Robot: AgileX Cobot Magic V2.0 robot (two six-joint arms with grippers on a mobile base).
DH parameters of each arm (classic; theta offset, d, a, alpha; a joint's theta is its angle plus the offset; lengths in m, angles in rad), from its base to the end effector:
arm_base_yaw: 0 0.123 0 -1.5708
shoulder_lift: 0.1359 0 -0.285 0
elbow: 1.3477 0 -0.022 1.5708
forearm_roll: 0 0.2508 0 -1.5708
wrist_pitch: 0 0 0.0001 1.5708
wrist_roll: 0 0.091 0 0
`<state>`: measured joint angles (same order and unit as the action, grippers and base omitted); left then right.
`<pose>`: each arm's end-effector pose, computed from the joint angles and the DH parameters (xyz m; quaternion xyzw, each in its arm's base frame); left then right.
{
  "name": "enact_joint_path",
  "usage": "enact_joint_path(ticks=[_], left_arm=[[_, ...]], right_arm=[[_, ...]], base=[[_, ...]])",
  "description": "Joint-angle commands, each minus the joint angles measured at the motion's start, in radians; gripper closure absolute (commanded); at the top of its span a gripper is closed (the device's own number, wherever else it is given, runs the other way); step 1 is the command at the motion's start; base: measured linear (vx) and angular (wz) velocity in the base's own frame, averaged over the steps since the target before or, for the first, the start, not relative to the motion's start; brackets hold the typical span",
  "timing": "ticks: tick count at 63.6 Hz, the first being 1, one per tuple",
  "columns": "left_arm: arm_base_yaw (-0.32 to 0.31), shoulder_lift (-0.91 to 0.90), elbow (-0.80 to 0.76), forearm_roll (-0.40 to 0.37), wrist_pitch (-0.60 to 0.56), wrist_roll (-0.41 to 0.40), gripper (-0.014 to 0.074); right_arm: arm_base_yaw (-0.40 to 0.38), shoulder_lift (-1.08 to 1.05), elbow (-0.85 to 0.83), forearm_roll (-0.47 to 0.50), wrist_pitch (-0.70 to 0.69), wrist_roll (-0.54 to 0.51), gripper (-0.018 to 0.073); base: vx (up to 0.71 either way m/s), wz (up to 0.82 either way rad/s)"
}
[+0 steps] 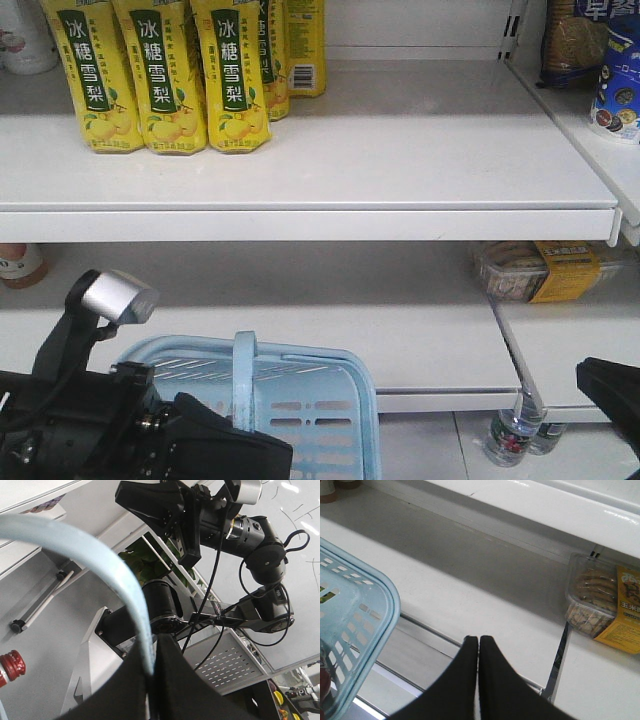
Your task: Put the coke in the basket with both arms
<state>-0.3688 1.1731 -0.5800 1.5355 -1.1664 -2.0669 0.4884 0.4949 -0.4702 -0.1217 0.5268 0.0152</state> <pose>0.1463 -0.1461 0.2812 0.2209 0.7296 -0.6186 0.1903 0.0910 0.0420 0.2882 -0.2269 0.8189 0.0787 0.5213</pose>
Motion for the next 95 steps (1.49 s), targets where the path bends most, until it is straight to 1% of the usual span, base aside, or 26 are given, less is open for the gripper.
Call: enact_joint_path(ticks=[1, 11, 20, 27, 29, 36, 41, 47, 53, 56, 59, 63, 70, 75, 81, 84, 90, 95], left_arm=[[-0.002, -0.024, -0.036, -0.125, -0.076, 0.017, 0.0603], [-0.002, -0.024, -0.036, -0.130, -0.069, 0.017, 0.0603], [-0.002, -0.023, -0.035, -0.156, -0.051, 0.017, 0.0603], [-0.002, -0.023, -0.035, -0.170, 0.010, 0.019, 0.0603], [-0.002, -0.024, -0.035, -0.170, 0.037, 0.037, 0.0603], [-0.002, -0.024, -0.035, -0.171, 0.185, 0.173, 0.0603], [-0.002, -0.027, -0.035, -0.187, 0.235, 0.228, 0.0603], [-0.002, -0.028, -0.035, -0.204, 0.284, 0.318, 0.0603], [-0.002, -0.030, -0.035, -0.204, 0.362, 0.477, 0.0603], [-0.002, -0.030, -0.035, -0.206, 0.386, 0.538, 0.0603], [-0.002, -0.030, -0.035, -0.224, 0.406, 0.599, 0.0603], [-0.002, -0.035, -0.035, -0.269, 0.428, 0.667, 0.0603], [-0.002, -0.057, -0.035, -0.351, 0.486, 0.747, 0.0603], [-0.002, -0.088, -0.030, -0.426, 0.568, 0.822, 0.0603], [-0.002, -0.139, 0.003, -0.554, 0.673, 0.908, 0.0603], [-0.002, -0.169, 0.027, -0.647, 0.732, 0.962, 0.0603], [-0.002, -0.237, 0.079, -0.785, 0.856, 1.052, 0.0603], [-0.002, -0.290, 0.118, -0.871, 0.945, 1.120, 0.0603]], right_arm=[[0.001, 0.003, -0.025, -0.013, -0.064, 0.000, 0.0564], [0.001, 0.003, -0.025, -0.013, -0.064, 0.000, 0.0564], [0.001, 0.003, -0.025, -0.013, -0.064, 0.000, 0.0564], [0.001, 0.003, -0.025, -0.013, -0.064, 0.000, 0.0564], [0.001, 0.003, -0.025, -0.013, -0.064, 0.000, 0.0564], [0.001, 0.003, -0.025, -0.014, -0.064, 0.000, 0.0564], [0.001, 0.003, -0.025, -0.014, -0.064, 0.000, 0.0564], [0.001, 0.003, -0.025, -0.014, -0.064, 0.000, 0.0564], [0.001, 0.003, -0.025, -0.014, -0.064, 0.000, 0.0564], [0.001, 0.003, -0.025, -0.014, -0.064, 0.000, 0.0564], [0.001, 0.003, -0.025, -0.014, -0.064, 0.000, 0.0564], [0.001, 0.003, -0.025, -0.014, -0.064, 0.000, 0.0564], [0.001, 0.003, -0.025, -0.014, -0.064, 0.000, 0.0564], [0.001, 0.003, -0.025, -0.014, -0.064, 0.000, 0.0564], [0.001, 0.003, -0.025, -0.014, -0.062, 0.000, 0.0564], [0.001, 0.003, -0.025, -0.014, -0.062, 0.000, 0.0564], [0.001, 0.003, -0.025, -0.014, -0.063, 0.000, 0.0564], [0.001, 0.003, -0.025, -0.014, -0.063, 0.000, 0.0564]], base=[[0.00, 0.00], [0.00, 0.00], [0.00, 0.00], [0.00, 0.00], [0.00, 0.00], [0.00, 0.00], [0.00, 0.00], [0.00, 0.00], [0.00, 0.00], [0.00, 0.00], [0.00, 0.00], [0.00, 0.00], [0.00, 0.00], [0.00, 0.00], [0.00, 0.00], [0.00, 0.00], [0.00, 0.00], [0.00, 0.00]])
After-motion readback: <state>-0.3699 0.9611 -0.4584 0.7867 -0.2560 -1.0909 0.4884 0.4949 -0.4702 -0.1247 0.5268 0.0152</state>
